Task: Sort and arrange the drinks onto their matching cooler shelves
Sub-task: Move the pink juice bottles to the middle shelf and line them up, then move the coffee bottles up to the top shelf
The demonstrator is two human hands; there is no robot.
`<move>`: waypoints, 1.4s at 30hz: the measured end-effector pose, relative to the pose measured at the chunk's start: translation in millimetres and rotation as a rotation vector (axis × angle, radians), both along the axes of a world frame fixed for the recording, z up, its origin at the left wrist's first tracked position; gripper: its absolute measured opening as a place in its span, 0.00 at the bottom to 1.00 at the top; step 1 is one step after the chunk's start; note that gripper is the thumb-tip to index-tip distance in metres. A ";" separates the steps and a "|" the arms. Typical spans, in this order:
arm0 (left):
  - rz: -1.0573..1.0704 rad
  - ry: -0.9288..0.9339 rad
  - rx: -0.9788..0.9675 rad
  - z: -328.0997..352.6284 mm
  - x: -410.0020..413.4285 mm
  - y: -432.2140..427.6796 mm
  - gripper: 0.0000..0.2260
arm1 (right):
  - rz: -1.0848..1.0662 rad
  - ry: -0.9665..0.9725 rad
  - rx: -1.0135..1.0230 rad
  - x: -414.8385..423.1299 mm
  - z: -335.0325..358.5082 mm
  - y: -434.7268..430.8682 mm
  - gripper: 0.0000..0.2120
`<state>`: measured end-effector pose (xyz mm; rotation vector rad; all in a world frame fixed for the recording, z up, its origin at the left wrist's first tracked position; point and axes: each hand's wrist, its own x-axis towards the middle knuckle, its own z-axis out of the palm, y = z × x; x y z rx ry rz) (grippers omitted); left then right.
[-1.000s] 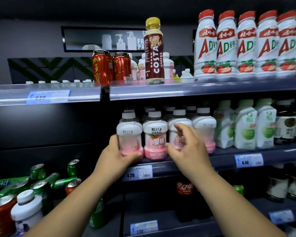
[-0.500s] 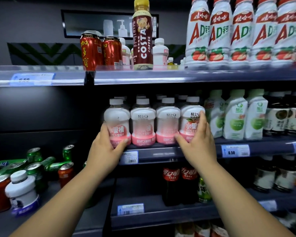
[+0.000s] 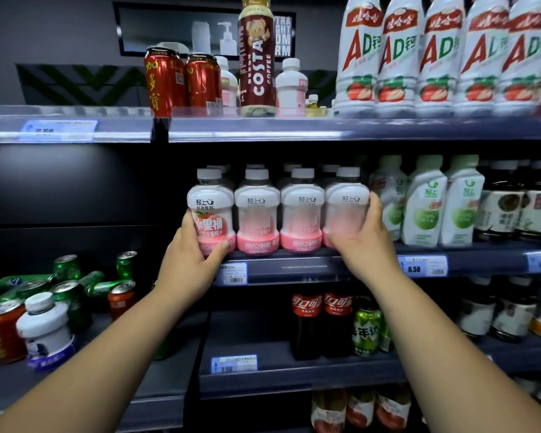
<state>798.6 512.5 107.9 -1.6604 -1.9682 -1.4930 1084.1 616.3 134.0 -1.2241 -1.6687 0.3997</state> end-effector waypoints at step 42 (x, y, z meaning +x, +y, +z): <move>0.166 -0.080 -0.566 -118.9 -312.6 -352.8 0.21 | 0.585 -0.393 -0.331 -388.9 -150.3 -297.4 0.28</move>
